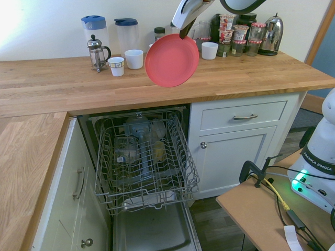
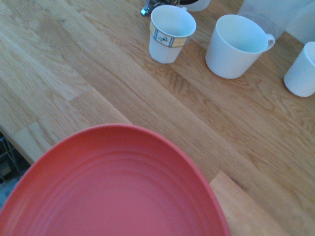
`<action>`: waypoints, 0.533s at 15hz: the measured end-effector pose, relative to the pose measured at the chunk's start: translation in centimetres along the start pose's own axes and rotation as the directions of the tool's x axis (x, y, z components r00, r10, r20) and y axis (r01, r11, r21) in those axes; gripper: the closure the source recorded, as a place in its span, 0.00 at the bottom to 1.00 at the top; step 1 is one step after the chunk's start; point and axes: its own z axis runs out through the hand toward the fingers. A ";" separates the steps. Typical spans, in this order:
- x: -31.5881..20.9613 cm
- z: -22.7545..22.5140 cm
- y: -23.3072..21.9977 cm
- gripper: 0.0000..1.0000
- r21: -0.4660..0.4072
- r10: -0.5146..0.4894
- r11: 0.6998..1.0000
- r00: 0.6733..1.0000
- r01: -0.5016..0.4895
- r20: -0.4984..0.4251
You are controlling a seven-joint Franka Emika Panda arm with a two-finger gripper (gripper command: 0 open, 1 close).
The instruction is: Put the plate in the dishwasher
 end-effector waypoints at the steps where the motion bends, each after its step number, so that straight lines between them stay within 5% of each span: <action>1: -0.1 -0.1 -0.3 1.00 -0.019 -0.052 0.998 0.998 0.052 -0.038; 5: -2.6 -0.8 -5.6 1.00 -0.101 -0.312 0.948 0.940 0.300 -0.138; 8: -5.0 -1.2 -11.8 1.00 -0.126 -0.510 0.860 0.840 0.494 -0.187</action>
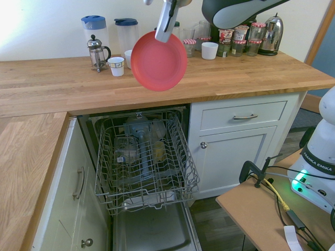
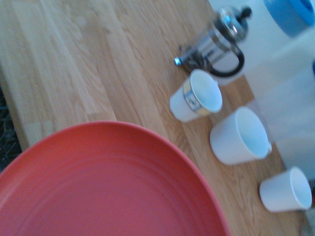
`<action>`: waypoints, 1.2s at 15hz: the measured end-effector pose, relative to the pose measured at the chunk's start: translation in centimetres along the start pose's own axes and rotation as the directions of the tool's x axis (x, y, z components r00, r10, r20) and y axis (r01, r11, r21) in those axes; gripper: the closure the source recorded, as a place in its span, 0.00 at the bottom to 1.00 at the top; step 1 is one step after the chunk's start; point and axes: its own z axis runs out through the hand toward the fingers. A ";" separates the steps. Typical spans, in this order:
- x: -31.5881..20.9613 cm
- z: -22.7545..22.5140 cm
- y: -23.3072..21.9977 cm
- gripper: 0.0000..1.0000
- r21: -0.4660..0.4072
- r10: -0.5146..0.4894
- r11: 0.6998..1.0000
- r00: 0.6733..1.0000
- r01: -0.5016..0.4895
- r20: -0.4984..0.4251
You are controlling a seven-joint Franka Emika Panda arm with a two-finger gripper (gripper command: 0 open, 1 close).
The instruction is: Put the plate in the dishwasher
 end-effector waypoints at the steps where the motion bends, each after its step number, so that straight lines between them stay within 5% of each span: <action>1: 0.4 0.1 -1.9 1.00 0.008 -0.072 0.997 0.997 0.072 -0.030; 4: 0.8 1.8 -5.7 1.00 0.026 -0.258 0.965 0.960 0.262 -0.108; 8: 1.2 4.0 -9.0 1.00 -0.027 -0.474 0.878 0.861 0.478 -0.186; 18: -0.8 7.4 -14.1 1.00 -0.039 -0.542 0.839 0.830 0.542 -0.133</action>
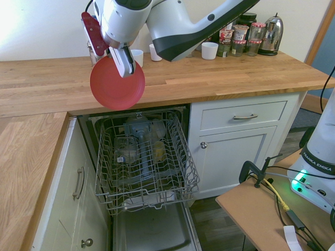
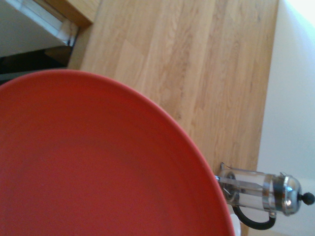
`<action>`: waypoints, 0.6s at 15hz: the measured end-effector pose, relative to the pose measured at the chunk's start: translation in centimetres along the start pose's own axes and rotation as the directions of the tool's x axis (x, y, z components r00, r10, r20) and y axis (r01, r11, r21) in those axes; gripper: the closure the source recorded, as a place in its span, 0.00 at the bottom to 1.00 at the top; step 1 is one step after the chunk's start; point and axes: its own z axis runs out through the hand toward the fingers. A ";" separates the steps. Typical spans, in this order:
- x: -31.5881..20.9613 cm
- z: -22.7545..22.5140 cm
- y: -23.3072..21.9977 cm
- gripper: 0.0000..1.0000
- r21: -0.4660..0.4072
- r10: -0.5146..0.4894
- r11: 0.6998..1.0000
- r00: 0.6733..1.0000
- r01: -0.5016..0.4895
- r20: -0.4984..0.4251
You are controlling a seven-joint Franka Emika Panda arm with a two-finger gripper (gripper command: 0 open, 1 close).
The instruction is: Put the plate in the dishwasher
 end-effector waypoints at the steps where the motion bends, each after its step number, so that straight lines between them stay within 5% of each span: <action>1: -0.1 0.0 -0.7 1.00 0.002 0.005 1.000 1.000 -0.005 0.009; 9: -3.8 -1.9 -8.2 1.00 -0.056 0.148 0.988 0.985 -0.144 0.088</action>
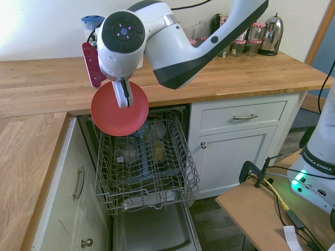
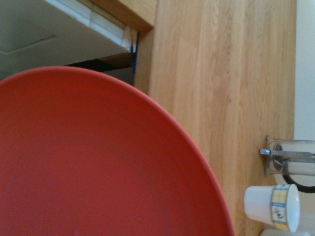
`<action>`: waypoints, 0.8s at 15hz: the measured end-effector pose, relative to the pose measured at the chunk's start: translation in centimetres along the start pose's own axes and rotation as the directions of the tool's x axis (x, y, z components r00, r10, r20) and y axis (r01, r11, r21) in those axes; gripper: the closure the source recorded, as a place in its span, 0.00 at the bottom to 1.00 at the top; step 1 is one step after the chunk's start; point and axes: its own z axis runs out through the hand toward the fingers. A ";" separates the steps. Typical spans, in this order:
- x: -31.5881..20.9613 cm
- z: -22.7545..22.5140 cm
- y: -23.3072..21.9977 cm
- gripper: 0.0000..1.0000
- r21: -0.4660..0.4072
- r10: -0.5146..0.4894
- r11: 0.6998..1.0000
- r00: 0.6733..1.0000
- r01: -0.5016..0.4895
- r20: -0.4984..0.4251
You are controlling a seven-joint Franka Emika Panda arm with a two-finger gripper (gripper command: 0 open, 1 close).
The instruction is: Put the plate in the dishwasher
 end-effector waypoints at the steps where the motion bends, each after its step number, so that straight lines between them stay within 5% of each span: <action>1: -1.0 0.0 -0.9 1.00 -0.001 0.010 1.000 1.000 -0.010 0.009; 5: -3.6 1.3 -3.5 1.00 -0.010 0.070 0.997 0.996 -0.070 0.056; 12: -7.0 6.2 -7.6 1.00 -0.157 0.241 0.963 0.962 -0.220 0.129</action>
